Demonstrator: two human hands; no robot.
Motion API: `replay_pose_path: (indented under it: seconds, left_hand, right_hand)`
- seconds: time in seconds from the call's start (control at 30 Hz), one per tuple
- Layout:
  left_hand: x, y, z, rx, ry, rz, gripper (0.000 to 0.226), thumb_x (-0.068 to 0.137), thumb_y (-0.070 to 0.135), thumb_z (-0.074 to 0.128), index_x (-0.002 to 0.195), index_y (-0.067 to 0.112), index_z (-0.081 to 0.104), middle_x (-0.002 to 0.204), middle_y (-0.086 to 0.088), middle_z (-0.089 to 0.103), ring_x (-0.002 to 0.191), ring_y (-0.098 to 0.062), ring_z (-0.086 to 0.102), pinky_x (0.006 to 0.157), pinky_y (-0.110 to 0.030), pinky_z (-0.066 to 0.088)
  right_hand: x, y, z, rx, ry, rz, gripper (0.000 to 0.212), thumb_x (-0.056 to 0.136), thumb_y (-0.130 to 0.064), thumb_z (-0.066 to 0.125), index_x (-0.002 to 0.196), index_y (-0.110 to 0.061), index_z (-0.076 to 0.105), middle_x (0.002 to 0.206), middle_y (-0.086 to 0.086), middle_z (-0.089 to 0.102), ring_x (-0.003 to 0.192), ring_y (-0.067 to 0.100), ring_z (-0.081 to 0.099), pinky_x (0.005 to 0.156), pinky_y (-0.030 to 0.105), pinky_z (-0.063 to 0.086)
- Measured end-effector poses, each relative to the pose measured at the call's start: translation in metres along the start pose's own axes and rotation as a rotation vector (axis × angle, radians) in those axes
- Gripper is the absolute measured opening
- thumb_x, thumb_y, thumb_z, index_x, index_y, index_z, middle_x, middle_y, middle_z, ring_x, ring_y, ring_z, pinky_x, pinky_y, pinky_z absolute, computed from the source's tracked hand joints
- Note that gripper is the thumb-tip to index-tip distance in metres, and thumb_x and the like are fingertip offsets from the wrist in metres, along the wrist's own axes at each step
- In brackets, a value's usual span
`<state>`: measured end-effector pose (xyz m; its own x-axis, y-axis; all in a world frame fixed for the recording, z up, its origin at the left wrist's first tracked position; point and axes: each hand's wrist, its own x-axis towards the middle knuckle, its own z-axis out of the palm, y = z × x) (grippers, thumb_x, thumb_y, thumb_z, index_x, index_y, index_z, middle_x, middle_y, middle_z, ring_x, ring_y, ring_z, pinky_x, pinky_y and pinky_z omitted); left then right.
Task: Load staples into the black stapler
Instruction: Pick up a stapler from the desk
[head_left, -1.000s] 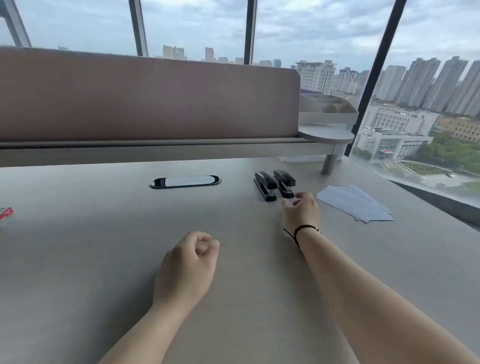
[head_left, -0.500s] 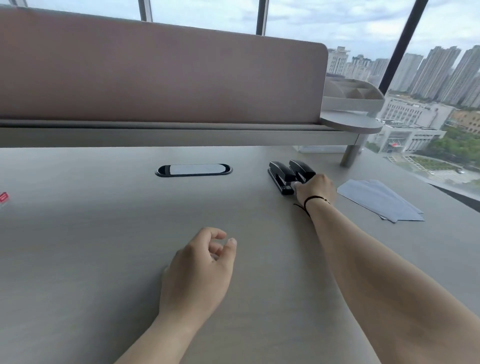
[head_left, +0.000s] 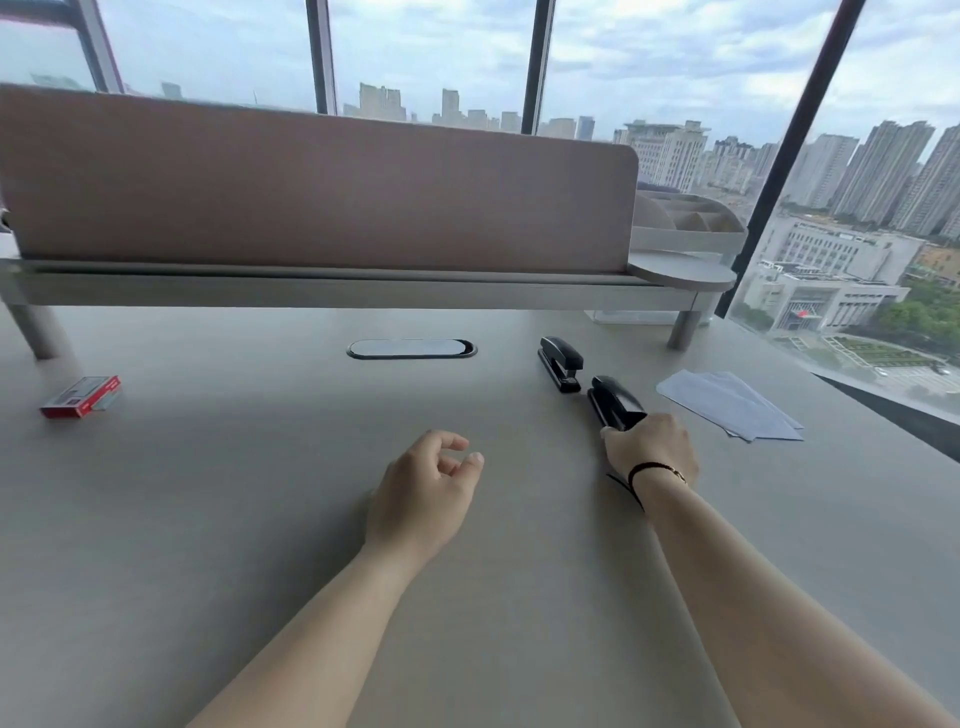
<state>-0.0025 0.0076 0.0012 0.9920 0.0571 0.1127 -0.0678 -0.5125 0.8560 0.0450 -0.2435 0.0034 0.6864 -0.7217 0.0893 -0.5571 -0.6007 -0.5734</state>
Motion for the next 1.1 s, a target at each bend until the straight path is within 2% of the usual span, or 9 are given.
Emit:
replay_pose_path:
  seconds: [0.1,0.27,0.37,0.43,0.53,0.67,0.77,0.9,1.1]
  left_hand:
    - [-0.007,0.000,-0.006,-0.062,-0.044,-0.014,0.018,0.088,0.036,0.066,0.104,0.028,0.066,0.088,0.011,0.070,0.093,-0.017,0.067,0.088,-0.037,0.055]
    - [-0.038,0.001,-0.016,-0.023,-0.187,0.006,0.039,0.090,0.030,0.065,0.127,0.028,0.055,0.122,0.008,0.061,0.116,-0.015,0.058,0.103,-0.037,0.045]
    - [-0.066,-0.004,-0.030,-0.034,-0.249,0.054,0.045,0.091,0.028,0.066,0.134,0.029,0.051,0.131,0.011,0.052,0.126,-0.007,0.046,0.106,-0.026,0.034]
    - [-0.086,-0.008,-0.044,0.002,-0.249,0.114,0.048,0.091,0.030,0.067,0.136,0.031,0.050,0.135,0.014,0.050,0.128,-0.002,0.042,0.109,-0.025,0.032]
    - [-0.115,-0.011,-0.068,0.104,-0.220,0.227,0.049,0.090,0.030,0.068,0.137,0.030,0.051,0.133,0.017,0.050,0.125,0.002,0.041,0.106,-0.022,0.035]
    - [-0.144,-0.017,-0.095,0.289,-0.184,0.354,0.044,0.088,0.035,0.069,0.131,0.032,0.058,0.128,0.019,0.060,0.123,-0.005,0.045,0.097,-0.020,0.041]
    - [-0.160,-0.024,-0.112,0.392,-0.179,0.393,0.039,0.084,0.040,0.070,0.123,0.036,0.062,0.118,0.019,0.066,0.113,-0.006,0.055,0.096,-0.026,0.045]
    - [-0.180,-0.026,-0.123,0.406,-0.250,0.390,0.034,0.081,0.047,0.066,0.114,0.042,0.060,0.100,0.017,0.066,0.091,-0.006,0.063,0.083,-0.035,0.054]
    - [-0.193,-0.022,-0.117,0.446,-0.195,0.394,0.036,0.078,0.055,0.068,0.111,0.041,0.059,0.102,0.018,0.068,0.092,-0.004,0.063,0.081,-0.030,0.052]
  right_hand:
    - [-0.042,0.019,-0.016,0.012,-0.060,-0.048,0.029,0.073,-0.041,0.070,0.078,-0.013,0.064,0.085,0.009,0.068,0.083,0.033,0.064,0.077,0.037,0.055]
    - [-0.114,0.044,-0.037,0.052,-0.182,-0.187,0.028,0.070,-0.042,0.071,0.072,-0.015,0.064,0.077,0.006,0.069,0.077,0.033,0.066,0.069,0.034,0.055]
    - [-0.146,0.050,-0.045,0.105,-0.275,-0.296,0.032,0.071,-0.037,0.075,0.057,-0.019,0.053,0.066,0.000,0.061,0.071,0.028,0.063,0.057,0.031,0.045]
    - [-0.164,0.049,-0.049,0.135,-0.341,-0.364,0.037,0.072,-0.035,0.077,0.054,-0.021,0.048,0.065,-0.005,0.056,0.066,0.023,0.057,0.054,0.030,0.039]
    - [-0.190,0.044,-0.047,0.126,-0.455,-0.502,0.034,0.068,-0.040,0.078,0.060,-0.017,0.055,0.074,-0.005,0.055,0.066,0.020,0.056,0.059,0.032,0.041]
    - [-0.226,0.035,-0.042,0.156,-0.599,-0.684,0.033,0.065,-0.044,0.077,0.068,-0.015,0.062,0.077,-0.007,0.053,0.066,0.012,0.052,0.061,0.027,0.039]
    - [-0.247,0.030,-0.041,0.171,-0.668,-0.800,0.035,0.061,-0.048,0.074,0.073,-0.017,0.065,0.078,-0.004,0.055,0.066,0.012,0.052,0.066,0.032,0.042]
    - [-0.265,0.028,-0.042,0.182,-0.727,-0.901,0.047,0.054,-0.058,0.068,0.078,-0.018,0.068,0.085,-0.002,0.061,0.085,0.016,0.056,0.083,0.040,0.046]
    - [-0.269,0.034,-0.042,0.185,-0.749,-0.971,0.046,0.056,-0.058,0.070,0.077,-0.017,0.067,0.086,-0.006,0.061,0.093,0.013,0.053,0.089,0.040,0.046]
